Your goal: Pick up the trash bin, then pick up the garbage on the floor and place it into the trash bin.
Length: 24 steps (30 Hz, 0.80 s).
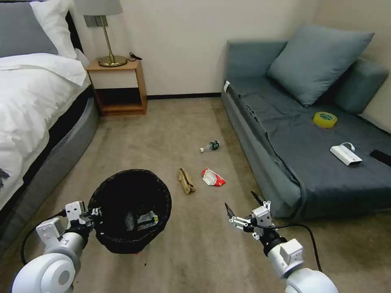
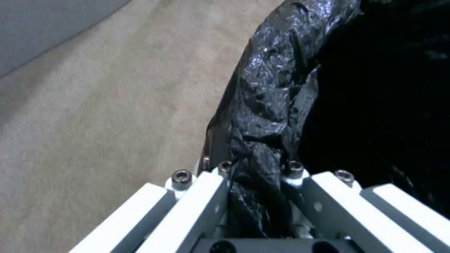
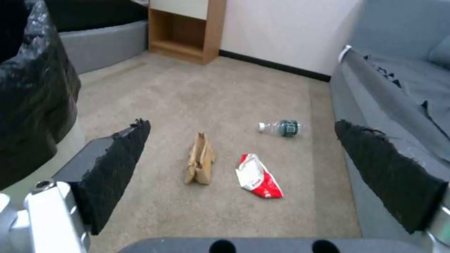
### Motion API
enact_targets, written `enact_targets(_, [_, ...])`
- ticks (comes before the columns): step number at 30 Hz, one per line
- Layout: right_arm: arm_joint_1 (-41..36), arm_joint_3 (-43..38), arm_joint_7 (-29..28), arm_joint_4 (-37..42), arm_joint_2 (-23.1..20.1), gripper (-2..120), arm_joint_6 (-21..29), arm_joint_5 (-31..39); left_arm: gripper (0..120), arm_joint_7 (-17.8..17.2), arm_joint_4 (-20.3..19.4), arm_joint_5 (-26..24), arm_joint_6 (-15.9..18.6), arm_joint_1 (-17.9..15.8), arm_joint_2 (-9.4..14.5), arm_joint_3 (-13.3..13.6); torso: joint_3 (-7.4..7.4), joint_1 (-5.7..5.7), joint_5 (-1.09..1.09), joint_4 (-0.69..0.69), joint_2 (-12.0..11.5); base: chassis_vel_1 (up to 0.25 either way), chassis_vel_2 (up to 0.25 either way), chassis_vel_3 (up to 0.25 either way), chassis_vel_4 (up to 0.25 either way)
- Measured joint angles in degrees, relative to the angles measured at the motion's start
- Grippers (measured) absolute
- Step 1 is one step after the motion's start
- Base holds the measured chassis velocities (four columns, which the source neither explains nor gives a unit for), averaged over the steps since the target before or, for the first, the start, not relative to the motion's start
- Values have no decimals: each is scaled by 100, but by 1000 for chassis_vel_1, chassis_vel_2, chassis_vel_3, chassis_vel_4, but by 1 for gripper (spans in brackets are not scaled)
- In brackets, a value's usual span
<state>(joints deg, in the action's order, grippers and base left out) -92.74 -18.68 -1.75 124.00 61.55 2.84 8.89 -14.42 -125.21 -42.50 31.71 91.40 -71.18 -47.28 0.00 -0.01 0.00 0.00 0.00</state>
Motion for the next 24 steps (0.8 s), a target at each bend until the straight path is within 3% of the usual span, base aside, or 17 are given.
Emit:
enact_targets(9, [14,65,37,-5,-82,100,-91,-17,3,15,5,29,-68,50,-65,-116,0,0,0,1,0,-127,128,123,-125])
enact_targets(24, [108,187,103,-109,-215,100,-148,63,3,-211,177,163,-140,-24,-138,-207,1,1,0,0,0,-229,226,221,-230])
